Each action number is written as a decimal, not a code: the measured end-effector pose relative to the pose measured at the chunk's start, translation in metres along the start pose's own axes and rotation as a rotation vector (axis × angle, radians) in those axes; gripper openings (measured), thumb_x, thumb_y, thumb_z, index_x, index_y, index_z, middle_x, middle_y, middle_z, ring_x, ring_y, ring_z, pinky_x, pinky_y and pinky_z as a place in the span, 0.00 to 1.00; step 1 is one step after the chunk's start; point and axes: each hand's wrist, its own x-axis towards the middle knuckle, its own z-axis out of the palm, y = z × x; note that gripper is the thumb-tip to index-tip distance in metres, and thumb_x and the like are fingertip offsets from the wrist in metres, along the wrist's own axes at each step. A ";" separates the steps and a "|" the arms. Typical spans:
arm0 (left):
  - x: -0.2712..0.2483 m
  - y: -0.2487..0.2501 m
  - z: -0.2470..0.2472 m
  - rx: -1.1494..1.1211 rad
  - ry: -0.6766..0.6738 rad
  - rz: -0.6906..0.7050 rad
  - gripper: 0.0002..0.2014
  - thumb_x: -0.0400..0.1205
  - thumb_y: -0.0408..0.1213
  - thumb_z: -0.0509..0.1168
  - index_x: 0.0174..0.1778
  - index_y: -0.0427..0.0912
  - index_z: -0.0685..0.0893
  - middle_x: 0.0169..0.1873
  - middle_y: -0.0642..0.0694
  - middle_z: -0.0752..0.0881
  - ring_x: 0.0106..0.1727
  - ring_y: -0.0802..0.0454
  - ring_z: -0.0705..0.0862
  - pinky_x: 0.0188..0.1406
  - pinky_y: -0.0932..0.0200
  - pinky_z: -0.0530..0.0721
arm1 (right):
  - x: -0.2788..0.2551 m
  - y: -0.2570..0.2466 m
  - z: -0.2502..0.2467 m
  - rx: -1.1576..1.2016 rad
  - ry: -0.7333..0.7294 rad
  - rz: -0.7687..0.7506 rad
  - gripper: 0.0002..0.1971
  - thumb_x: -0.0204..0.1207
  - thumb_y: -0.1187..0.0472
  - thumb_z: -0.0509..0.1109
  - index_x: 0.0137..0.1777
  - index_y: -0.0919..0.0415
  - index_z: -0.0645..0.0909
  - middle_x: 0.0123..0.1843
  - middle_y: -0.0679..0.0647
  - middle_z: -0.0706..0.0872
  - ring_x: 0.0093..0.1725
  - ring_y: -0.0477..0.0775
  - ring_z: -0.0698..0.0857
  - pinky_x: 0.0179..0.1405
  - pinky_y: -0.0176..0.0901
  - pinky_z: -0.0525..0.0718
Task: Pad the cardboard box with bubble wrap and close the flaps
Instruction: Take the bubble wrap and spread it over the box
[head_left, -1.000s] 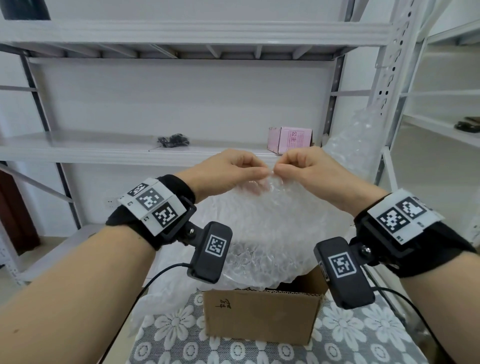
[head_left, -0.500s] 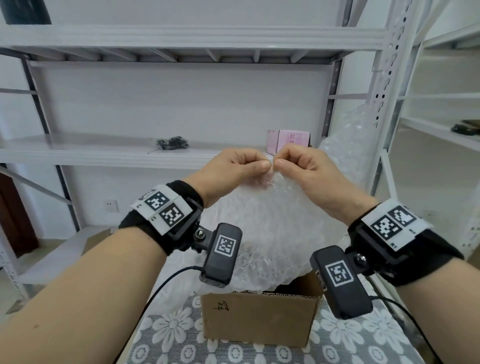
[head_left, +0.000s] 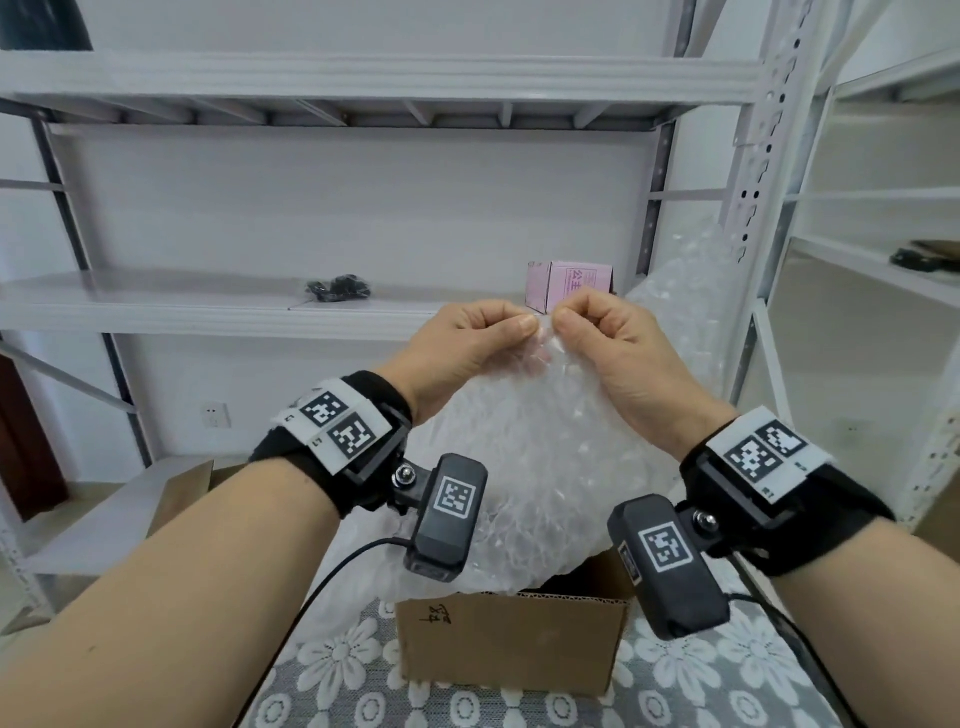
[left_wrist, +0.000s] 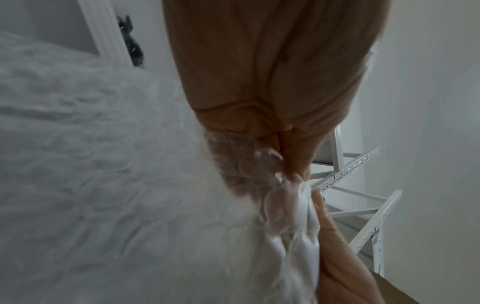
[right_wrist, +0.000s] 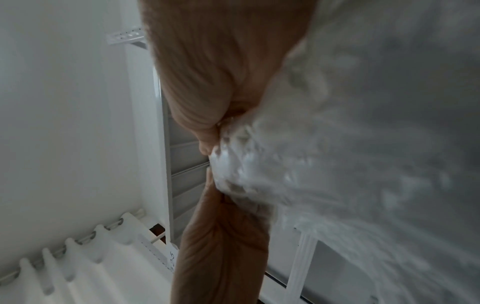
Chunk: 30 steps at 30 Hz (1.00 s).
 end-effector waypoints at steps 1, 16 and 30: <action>0.000 0.001 -0.002 0.018 -0.011 -0.024 0.12 0.84 0.32 0.61 0.35 0.43 0.84 0.29 0.51 0.88 0.34 0.55 0.87 0.45 0.64 0.84 | 0.001 -0.001 -0.003 -0.042 -0.002 0.019 0.12 0.82 0.65 0.62 0.37 0.57 0.78 0.33 0.53 0.74 0.35 0.49 0.71 0.38 0.37 0.71; 0.001 0.016 0.009 0.454 -0.084 -0.051 0.13 0.83 0.46 0.63 0.45 0.39 0.87 0.38 0.48 0.89 0.38 0.58 0.86 0.46 0.67 0.82 | 0.008 -0.007 -0.015 -0.529 -0.082 0.003 0.14 0.81 0.64 0.62 0.32 0.54 0.73 0.28 0.45 0.71 0.27 0.40 0.68 0.29 0.33 0.66; -0.002 0.006 0.004 0.237 -0.029 0.000 0.13 0.85 0.36 0.60 0.38 0.40 0.87 0.32 0.51 0.90 0.35 0.60 0.87 0.41 0.70 0.82 | 0.007 0.003 -0.014 -0.045 -0.001 0.042 0.11 0.79 0.61 0.64 0.34 0.55 0.78 0.34 0.49 0.77 0.39 0.50 0.72 0.44 0.42 0.70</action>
